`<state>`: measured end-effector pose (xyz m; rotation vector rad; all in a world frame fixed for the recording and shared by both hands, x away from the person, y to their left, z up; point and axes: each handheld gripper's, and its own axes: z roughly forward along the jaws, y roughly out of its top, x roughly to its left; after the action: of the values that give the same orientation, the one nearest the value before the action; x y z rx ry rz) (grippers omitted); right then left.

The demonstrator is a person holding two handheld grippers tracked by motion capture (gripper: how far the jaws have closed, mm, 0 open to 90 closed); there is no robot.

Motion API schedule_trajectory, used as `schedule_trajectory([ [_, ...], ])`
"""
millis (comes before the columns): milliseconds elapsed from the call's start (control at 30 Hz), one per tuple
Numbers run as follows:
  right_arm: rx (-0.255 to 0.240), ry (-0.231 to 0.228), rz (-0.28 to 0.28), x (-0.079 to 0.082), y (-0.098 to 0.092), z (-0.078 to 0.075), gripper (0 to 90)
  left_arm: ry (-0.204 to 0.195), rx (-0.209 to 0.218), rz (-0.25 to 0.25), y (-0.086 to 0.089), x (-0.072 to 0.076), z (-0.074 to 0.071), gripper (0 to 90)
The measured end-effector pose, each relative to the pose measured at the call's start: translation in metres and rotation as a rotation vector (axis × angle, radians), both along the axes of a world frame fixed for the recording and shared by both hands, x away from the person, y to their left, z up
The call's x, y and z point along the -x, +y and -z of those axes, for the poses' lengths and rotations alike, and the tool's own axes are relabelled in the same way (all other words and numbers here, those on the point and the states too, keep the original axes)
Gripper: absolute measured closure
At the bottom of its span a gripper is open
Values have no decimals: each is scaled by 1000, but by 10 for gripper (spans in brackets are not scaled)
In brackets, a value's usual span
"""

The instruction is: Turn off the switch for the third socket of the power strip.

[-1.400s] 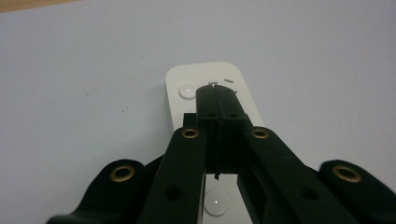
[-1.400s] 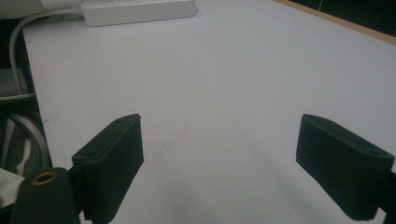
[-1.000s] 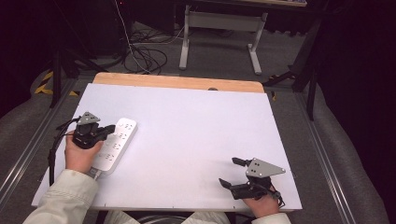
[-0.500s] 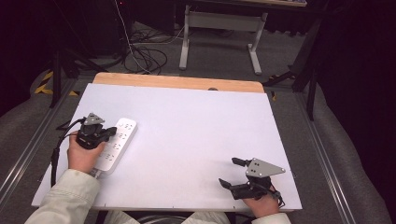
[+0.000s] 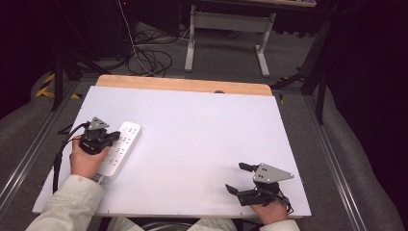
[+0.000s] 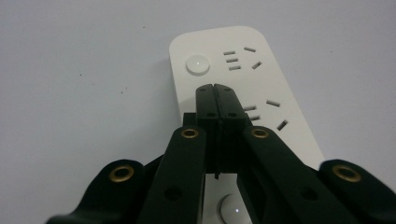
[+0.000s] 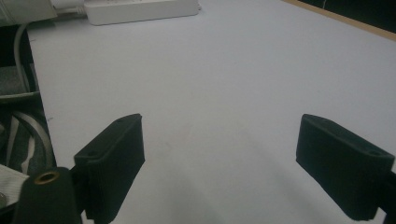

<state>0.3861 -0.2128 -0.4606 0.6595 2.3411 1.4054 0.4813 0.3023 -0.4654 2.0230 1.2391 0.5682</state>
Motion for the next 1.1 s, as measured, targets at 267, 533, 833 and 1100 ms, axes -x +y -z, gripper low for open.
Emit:
schedule_trajectory([
  [267,5,6,-4,0,1,0,160,-7,-26,-4,-3,1,0,900],
  [533,1,7,-7,0,1,0,160,-11,-59,-11,-7,2,-1,900],
  [833,-1,6,-8,0,1,0,160,-7,-59,-16,-7,1,-1,900],
  [1100,2,4,-7,1,0,0,160,-1,-61,-24,-8,1,-2,900],
])
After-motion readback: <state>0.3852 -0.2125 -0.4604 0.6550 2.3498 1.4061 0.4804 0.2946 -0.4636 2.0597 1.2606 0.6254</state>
